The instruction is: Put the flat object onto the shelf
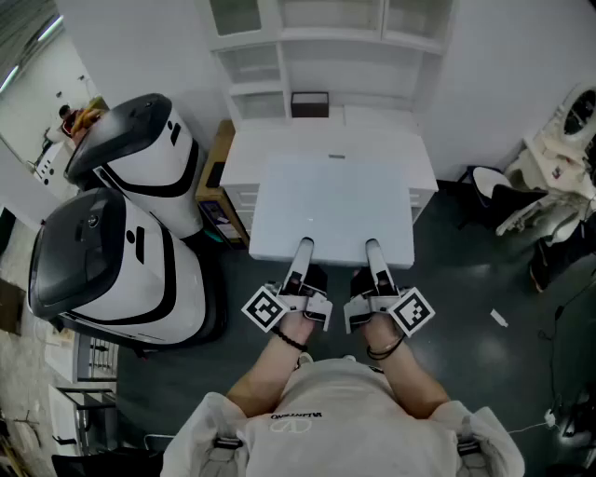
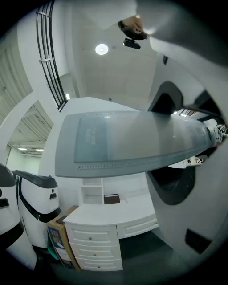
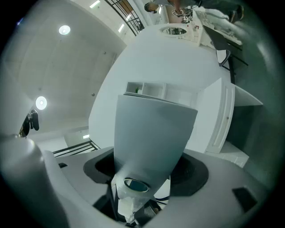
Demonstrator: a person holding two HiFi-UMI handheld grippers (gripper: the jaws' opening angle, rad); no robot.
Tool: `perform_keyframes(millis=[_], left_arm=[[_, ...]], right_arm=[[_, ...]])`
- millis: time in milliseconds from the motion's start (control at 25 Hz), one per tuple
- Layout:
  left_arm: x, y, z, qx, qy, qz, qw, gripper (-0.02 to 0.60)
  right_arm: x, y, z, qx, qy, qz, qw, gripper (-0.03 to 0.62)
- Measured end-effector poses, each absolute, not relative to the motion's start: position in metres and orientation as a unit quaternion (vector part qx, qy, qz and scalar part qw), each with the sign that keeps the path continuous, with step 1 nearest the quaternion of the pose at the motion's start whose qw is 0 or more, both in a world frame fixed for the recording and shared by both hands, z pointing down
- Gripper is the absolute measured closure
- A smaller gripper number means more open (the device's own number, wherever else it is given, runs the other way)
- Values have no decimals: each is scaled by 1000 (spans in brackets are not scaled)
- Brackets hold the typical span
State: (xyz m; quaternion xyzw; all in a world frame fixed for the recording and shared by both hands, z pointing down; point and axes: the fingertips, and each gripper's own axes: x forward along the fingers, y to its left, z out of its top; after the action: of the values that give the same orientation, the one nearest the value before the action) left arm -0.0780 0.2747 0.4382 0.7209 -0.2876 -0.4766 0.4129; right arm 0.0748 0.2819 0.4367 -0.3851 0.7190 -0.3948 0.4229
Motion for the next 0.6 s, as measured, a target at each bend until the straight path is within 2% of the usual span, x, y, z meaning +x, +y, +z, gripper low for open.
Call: perform_keyframes(millis=[600], left_arm=[[-101, 274, 442, 720, -277, -475, 423, 264]], right_arm=[[51, 282, 433, -392, 719, -385, 426, 253]])
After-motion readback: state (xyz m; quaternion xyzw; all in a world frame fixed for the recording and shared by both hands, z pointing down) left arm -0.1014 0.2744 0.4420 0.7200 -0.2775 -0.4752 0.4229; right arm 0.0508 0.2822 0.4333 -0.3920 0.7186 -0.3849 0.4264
